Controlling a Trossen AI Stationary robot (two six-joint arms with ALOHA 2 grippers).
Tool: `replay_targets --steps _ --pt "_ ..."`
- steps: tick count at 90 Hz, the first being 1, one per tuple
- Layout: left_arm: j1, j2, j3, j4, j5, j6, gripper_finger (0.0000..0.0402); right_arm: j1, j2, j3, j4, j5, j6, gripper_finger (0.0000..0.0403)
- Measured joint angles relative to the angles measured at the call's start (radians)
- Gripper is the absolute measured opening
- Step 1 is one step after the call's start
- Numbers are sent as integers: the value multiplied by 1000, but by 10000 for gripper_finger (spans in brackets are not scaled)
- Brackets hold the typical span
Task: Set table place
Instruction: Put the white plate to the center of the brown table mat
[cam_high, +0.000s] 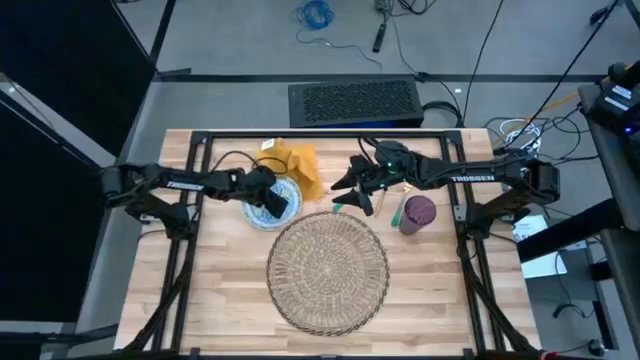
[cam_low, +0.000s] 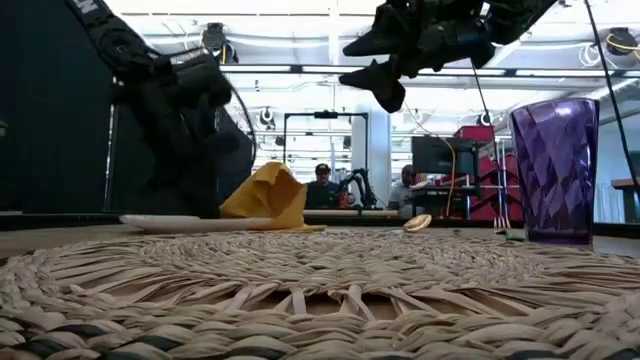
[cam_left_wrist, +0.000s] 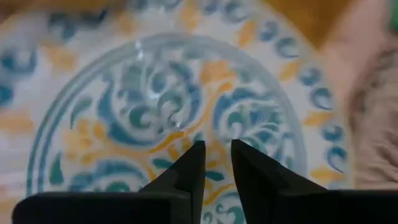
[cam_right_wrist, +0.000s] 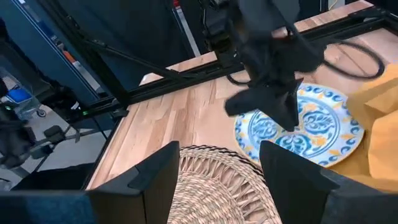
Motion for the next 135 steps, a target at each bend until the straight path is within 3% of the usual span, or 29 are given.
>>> replay_targets --steps 8,24,44,57,71,90,105,120,135 --pt "-3 -62 34 -10 -9 13 63 0 0 0 -1 0 0 210" --pt "-2 -208 90 -189 -98 58 63 0 0 0 -12 3 -3 210" --pt "9 -336 89 -400 -201 4 63 30 35 0 24 85 -11 209" --pt "9 -395 42 -354 -226 -1 63 49 106 0 132 82 3 191" --pt "9 -528 -45 -299 -287 -52 63 55 171 0 211 47 23 145" --pt "9 -804 -190 -78 -251 -74 63 65 275 92 210 32 -2 15" --pt "8 -921 -266 -46 -183 -78 63 97 420 249 113 23 -22 1" --pt "0 -913 -305 -49 -175 -101 63 112 575 425 -24 23 -58 0" --pt "0 -895 -350 -51 -195 -129 63 101 667 509 -78 21 -67 0"
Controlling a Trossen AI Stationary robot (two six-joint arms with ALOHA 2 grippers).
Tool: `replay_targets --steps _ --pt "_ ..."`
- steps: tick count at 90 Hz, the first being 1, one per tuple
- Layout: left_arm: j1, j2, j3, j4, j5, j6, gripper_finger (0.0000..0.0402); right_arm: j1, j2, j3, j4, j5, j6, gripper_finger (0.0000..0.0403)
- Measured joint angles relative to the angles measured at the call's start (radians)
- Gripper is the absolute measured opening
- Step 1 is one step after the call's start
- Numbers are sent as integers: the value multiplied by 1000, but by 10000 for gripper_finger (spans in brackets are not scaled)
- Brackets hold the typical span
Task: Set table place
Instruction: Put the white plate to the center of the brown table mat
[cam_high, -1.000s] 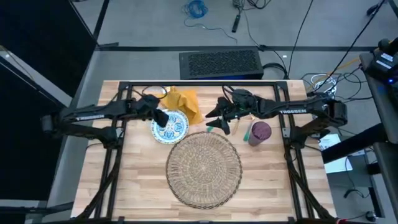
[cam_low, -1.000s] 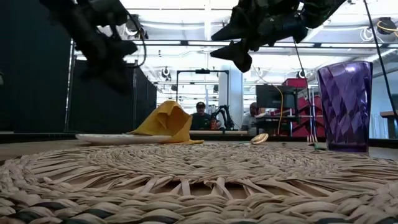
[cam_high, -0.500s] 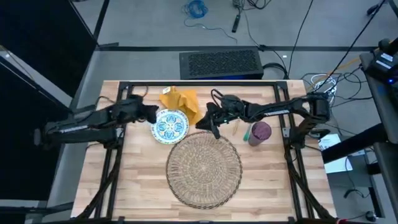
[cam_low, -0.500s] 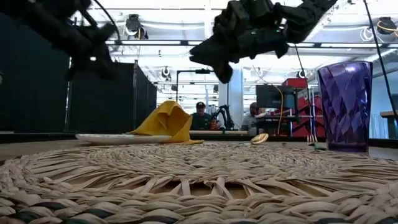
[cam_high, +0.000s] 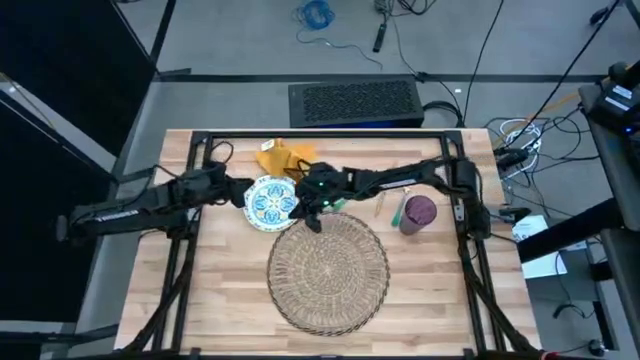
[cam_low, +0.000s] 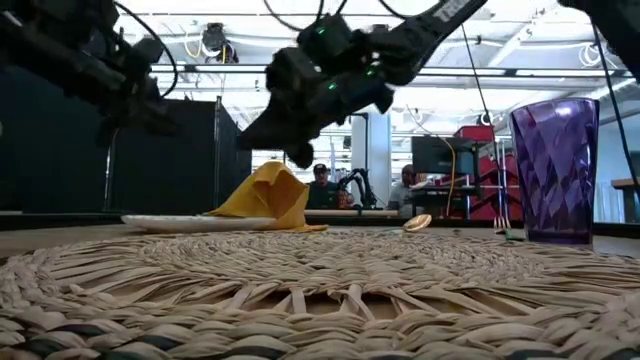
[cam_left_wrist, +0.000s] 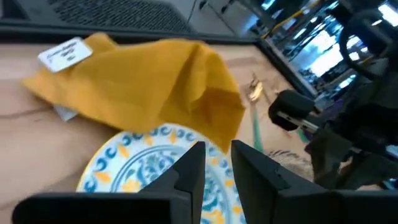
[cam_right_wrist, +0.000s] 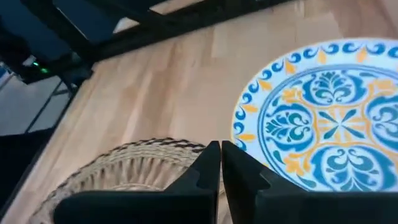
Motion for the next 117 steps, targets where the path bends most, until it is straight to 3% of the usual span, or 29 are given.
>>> replay_targets --steps 50,64,117 --pt "0 48 -7 -158 -97 -55 63 -98 33 13 -139 16 -7 0" --pt "0 72 -7 -146 -98 -54 63 -97 35 13 -190 88 -24 0" --pt "0 171 -7 -136 -101 -55 63 -97 56 13 -184 164 -3 0"
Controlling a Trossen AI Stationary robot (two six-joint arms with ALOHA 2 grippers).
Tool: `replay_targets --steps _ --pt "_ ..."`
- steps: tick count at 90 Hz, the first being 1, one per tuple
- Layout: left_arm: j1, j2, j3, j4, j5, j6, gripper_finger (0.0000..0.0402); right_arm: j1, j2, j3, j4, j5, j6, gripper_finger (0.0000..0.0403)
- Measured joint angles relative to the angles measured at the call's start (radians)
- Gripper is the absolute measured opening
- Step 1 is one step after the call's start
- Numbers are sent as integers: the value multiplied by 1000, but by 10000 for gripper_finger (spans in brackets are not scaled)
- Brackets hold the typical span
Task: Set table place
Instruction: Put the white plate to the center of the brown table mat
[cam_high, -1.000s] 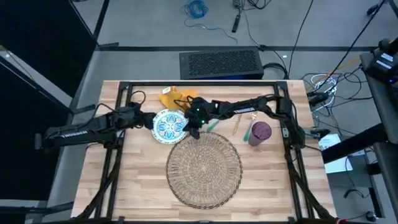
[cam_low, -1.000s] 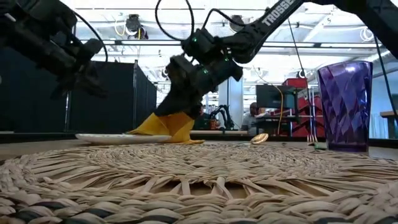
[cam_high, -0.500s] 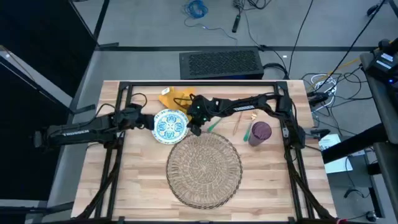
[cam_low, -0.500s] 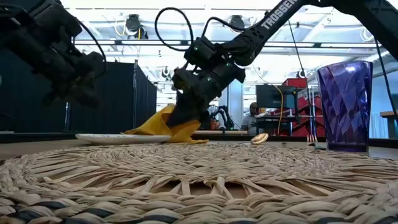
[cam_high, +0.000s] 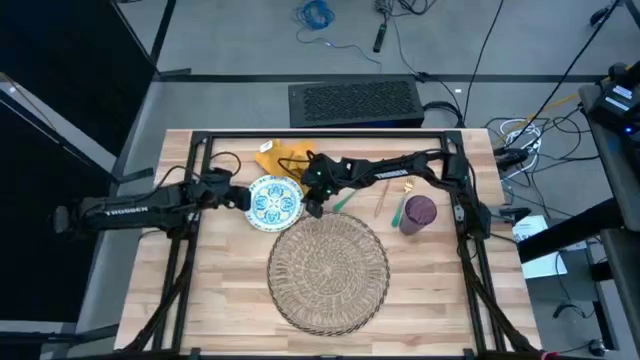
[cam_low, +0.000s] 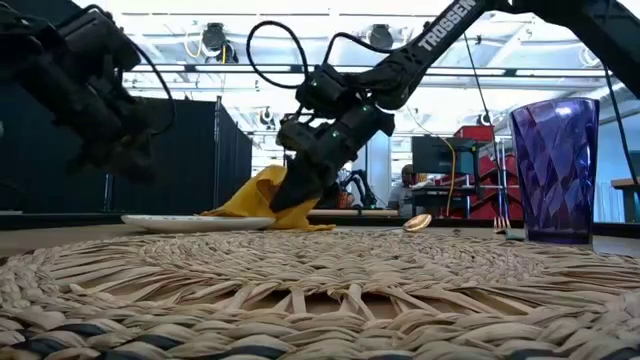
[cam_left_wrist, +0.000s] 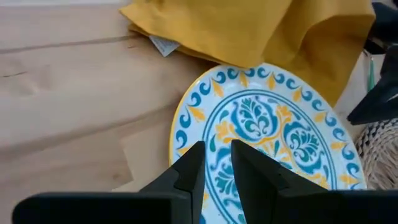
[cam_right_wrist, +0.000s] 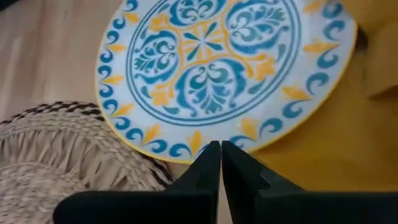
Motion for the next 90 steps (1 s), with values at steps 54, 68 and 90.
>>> replay_targets --steps 54,68,90 --pt "0 0 2 19 -7 2 63 0 82 4 47 -34 38 0" --pt "0 0 2 15 -7 4 63 1 81 4 44 -33 38 0" --pt "0 -3 18 14 -10 -31 63 6 81 3 36 -32 36 0"
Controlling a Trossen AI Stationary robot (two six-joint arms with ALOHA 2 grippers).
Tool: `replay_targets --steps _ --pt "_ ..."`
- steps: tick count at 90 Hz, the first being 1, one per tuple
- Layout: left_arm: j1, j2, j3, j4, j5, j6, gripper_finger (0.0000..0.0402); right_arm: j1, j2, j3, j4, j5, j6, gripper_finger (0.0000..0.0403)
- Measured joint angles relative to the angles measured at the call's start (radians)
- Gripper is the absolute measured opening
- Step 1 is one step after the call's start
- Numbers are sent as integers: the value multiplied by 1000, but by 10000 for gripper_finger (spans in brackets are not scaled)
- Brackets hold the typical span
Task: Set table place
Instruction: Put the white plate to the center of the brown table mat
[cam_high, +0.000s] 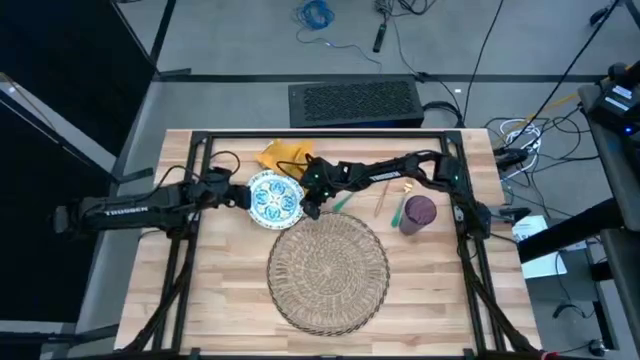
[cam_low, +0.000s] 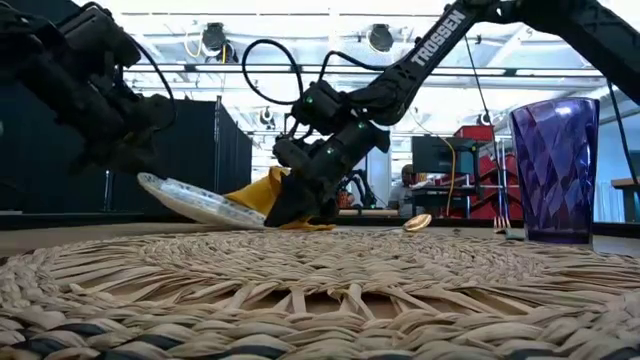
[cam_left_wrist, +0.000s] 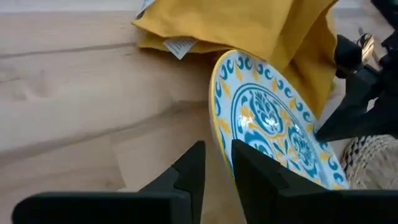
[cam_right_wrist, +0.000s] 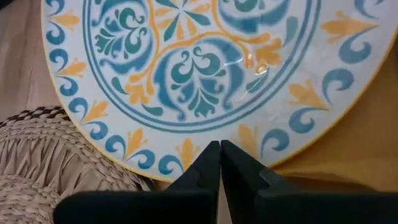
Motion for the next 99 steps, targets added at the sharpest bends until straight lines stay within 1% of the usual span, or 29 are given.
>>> replay_targets --steps 7,24,34,49,62,69,79,87,95,99 --pt "0 0 13 5 7 5 63 0 1 0 -2 -17 -2 0" --pt "1 0 18 4 100 7 64 1 1 -2 -8 -30 -10 0" --pt "1 3 18 -6 122 7 64 1 1 -3 -8 -31 -13 0" --pt "0 23 18 0 145 5 84 1 1 -3 -5 -29 -14 0" --pt "0 85 18 40 157 1 102 2 1 -3 -2 -27 -14 0" --pt "0 122 17 84 157 2 104 2 2 -3 -1 -26 -14 0" --pt "0 185 17 163 162 43 104 2 2 -3 -2 -26 -14 0" --pt "0 215 17 194 167 67 86 2 2 -3 -2 -25 -14 0" --pt "2 228 17 221 158 63 33 2 1 -3 -5 -32 -18 0" --pt "1 225 22 238 157 70 18 1 0 -3 -2 -47 -18 0"
